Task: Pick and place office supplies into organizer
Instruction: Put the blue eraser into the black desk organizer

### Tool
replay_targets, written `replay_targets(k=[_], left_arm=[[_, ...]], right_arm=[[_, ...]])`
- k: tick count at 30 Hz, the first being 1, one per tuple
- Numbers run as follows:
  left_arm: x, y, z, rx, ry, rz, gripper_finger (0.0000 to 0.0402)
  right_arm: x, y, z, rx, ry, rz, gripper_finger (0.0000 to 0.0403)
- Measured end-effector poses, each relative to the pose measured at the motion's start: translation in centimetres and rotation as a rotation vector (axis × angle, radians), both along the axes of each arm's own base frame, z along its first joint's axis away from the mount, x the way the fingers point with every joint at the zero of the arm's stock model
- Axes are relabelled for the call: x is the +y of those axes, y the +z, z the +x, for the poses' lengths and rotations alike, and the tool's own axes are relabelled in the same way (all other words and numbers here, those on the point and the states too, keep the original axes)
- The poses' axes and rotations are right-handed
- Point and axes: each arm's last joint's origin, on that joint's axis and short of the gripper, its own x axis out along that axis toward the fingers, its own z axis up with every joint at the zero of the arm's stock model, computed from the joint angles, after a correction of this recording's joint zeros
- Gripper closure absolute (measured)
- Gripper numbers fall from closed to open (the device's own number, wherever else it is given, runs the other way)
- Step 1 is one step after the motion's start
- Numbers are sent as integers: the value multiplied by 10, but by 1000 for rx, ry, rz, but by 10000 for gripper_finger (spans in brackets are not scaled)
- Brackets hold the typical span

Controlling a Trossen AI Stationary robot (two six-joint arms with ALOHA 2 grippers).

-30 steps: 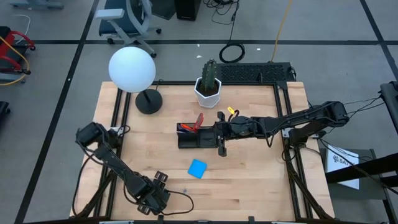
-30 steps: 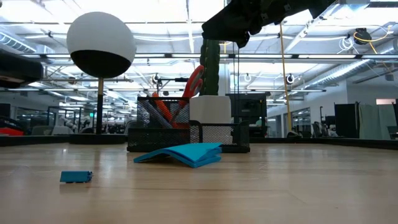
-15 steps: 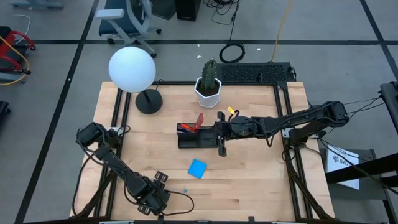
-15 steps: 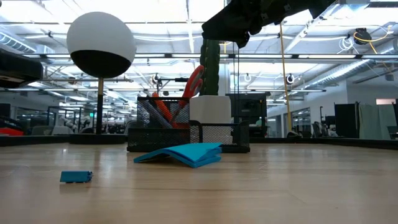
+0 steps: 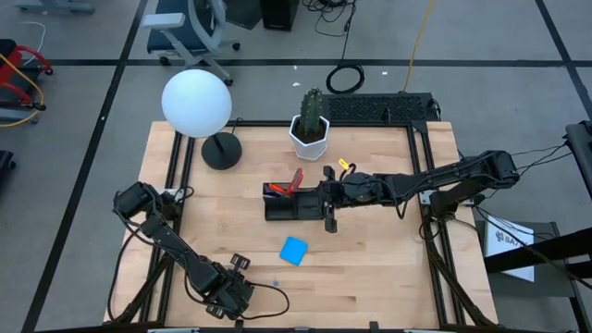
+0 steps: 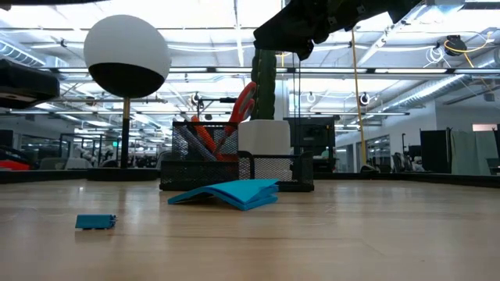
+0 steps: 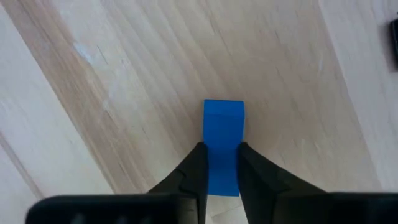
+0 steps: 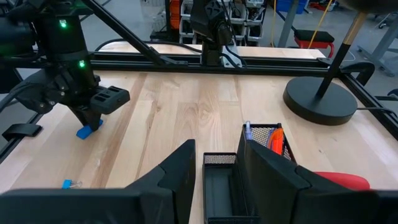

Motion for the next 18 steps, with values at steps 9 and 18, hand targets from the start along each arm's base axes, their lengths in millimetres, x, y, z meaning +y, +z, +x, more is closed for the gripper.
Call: replay_targets(k=[9, 18], left_arm=[[-6, 13, 6, 9, -15, 13, 326], [0, 29, 15, -29, -27, 139, 327]], right_arm=[[0, 0, 0, 1, 0, 0, 273], [0, 0, 0, 0, 0, 0, 273]])
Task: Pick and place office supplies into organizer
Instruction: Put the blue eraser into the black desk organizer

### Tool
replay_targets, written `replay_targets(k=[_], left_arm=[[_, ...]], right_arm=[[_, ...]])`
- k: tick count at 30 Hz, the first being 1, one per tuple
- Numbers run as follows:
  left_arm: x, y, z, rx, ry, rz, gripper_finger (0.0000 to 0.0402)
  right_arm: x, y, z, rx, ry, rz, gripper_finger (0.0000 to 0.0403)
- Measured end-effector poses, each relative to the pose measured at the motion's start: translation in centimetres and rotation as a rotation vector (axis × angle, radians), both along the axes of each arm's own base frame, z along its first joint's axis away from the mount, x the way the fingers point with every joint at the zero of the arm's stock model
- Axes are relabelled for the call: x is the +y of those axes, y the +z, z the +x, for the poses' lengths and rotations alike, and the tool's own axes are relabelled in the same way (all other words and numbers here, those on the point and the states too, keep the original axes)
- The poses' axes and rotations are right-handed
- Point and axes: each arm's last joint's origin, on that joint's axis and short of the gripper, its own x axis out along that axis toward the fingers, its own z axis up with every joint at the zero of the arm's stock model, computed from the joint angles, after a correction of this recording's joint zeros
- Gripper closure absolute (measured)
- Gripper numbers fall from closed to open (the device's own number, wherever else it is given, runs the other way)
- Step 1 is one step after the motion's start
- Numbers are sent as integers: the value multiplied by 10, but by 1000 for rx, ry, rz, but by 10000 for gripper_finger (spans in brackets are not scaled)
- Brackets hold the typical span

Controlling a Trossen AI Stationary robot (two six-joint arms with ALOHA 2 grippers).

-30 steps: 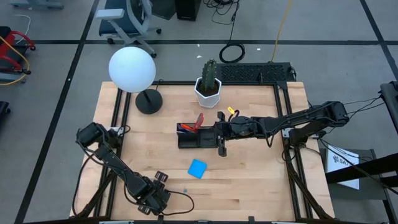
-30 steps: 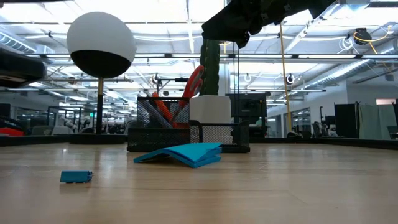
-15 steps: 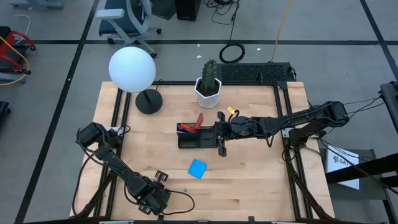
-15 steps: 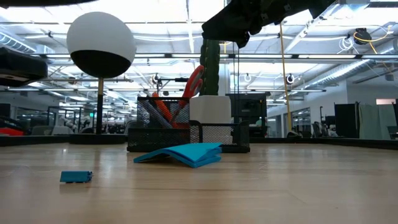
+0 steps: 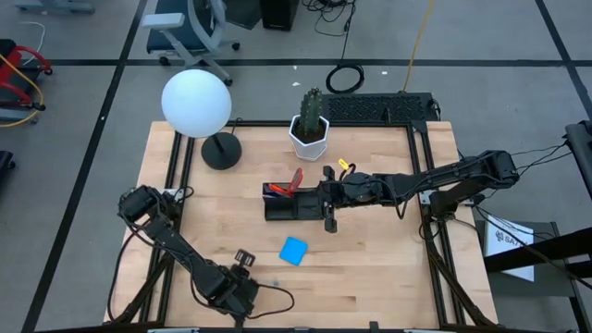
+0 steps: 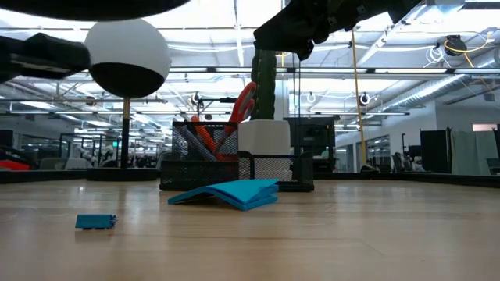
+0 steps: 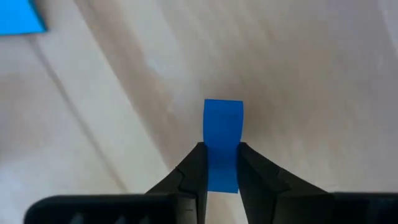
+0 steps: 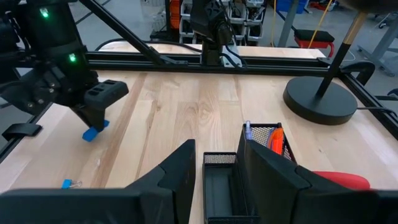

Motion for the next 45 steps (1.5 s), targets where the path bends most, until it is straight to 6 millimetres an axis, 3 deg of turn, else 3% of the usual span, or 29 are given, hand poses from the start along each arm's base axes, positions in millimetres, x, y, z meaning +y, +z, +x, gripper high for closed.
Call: replay_targets(k=[35, 45], left_arm=[[100, 8, 55, -33, 44, 385, 325], [121, 33, 61, -132, 84, 425, 325]], right_arm=[[0, 0, 0, 0, 0, 0, 273], [0, -4, -1, 6, 0, -1, 273]])
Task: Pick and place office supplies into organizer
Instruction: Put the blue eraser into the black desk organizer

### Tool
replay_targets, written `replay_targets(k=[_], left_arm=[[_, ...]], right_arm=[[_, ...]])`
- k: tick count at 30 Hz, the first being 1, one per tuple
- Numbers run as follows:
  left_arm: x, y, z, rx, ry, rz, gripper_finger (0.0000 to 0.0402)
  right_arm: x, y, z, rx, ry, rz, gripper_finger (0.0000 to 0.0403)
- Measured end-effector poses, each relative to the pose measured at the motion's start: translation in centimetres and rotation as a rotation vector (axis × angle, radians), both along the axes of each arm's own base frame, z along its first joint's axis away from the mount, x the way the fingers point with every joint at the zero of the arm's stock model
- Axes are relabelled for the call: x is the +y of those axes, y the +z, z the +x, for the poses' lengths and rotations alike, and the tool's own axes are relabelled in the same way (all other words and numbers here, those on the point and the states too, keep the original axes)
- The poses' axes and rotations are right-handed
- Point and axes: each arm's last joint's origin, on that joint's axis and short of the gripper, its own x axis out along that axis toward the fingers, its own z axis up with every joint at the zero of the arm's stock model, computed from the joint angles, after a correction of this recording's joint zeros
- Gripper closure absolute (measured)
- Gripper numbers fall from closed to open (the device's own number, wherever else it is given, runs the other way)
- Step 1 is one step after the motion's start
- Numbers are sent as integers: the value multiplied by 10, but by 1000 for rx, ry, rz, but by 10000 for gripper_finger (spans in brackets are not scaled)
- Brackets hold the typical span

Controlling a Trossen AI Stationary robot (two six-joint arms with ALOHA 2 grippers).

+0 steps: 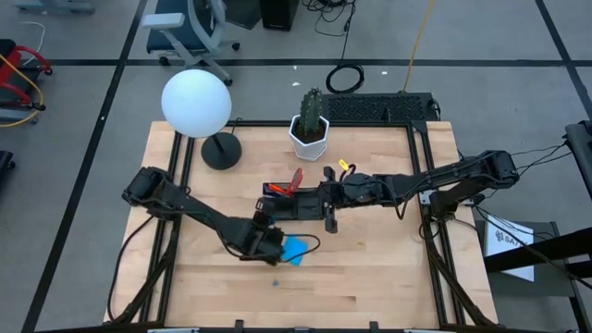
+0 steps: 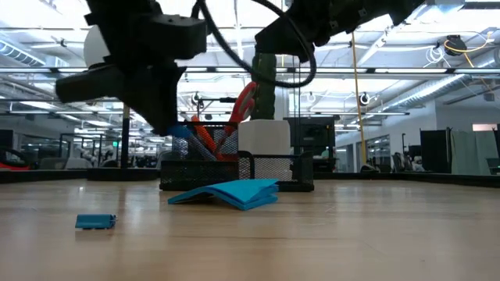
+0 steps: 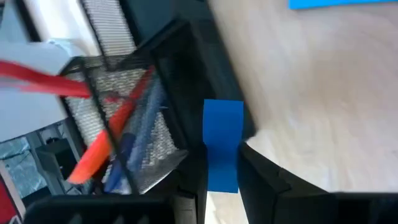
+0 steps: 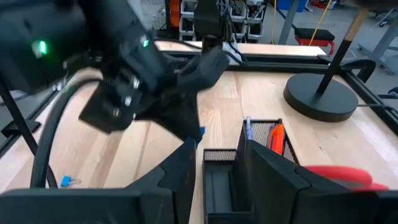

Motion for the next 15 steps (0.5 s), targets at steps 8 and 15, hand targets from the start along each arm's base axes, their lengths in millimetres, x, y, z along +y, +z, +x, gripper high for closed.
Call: replay_targets(k=[8, 15], left_arm=[[14, 8, 11, -79, 1, -2, 325], [29, 9, 19, -88, 11, 9, 325]], right_arm=[[-3, -5, -2, -45, -9, 3, 273], [-3, -5, -2, -49, -9, 3, 273]])
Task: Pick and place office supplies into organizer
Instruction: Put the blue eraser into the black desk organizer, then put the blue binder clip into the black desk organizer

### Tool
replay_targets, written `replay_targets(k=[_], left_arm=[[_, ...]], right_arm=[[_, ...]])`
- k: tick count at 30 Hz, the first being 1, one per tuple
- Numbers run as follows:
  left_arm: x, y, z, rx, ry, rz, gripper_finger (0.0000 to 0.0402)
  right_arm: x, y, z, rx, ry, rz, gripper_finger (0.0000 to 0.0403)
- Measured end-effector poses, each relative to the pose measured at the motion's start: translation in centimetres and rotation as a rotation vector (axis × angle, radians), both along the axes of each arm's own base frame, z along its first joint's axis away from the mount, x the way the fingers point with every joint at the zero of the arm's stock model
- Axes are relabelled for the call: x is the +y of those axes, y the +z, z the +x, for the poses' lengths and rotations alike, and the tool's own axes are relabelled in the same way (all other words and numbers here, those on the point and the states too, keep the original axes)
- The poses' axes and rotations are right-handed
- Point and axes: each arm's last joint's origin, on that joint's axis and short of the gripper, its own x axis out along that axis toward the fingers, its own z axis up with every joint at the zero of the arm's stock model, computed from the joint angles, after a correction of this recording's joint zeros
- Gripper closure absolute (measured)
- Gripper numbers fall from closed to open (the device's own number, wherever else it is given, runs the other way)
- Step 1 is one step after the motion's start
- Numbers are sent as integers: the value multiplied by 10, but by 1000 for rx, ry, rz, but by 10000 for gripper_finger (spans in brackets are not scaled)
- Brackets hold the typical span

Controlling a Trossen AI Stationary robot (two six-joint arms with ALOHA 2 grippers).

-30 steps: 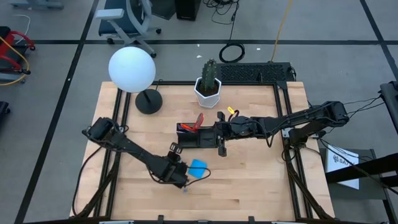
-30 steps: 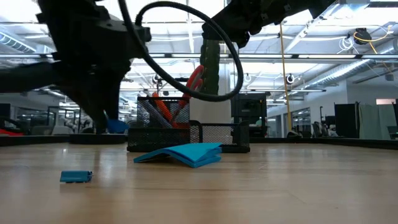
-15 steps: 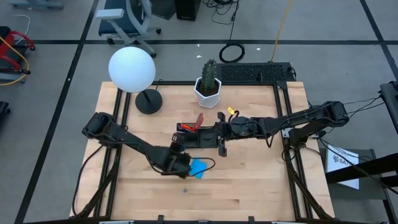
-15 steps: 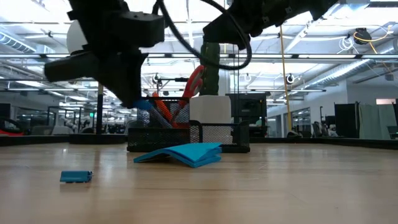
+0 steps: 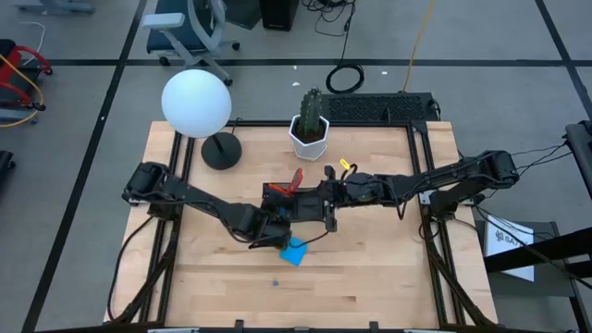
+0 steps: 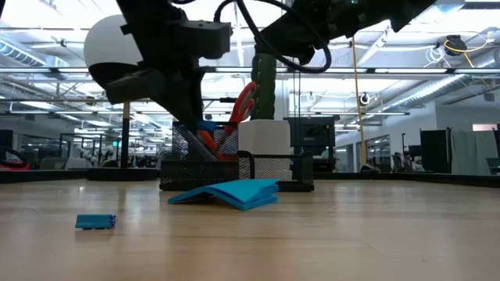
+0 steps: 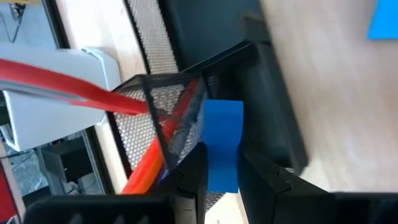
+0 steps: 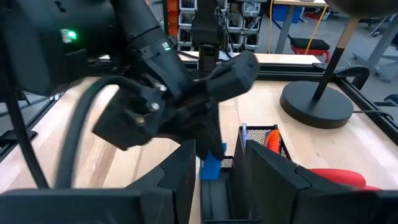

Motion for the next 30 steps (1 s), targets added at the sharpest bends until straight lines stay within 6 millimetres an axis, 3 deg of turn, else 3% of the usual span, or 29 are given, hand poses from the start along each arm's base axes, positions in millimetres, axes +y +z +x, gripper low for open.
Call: replay_targets(k=[16, 30], left_arm=[[26, -1, 6, 11, 82, -77, 319], [27, -1, 6, -8, 110, -83, 236]], right_arm=[[0, 0, 0, 1, 1, -3, 273], [0, 0, 0, 1, 1, -3, 273]])
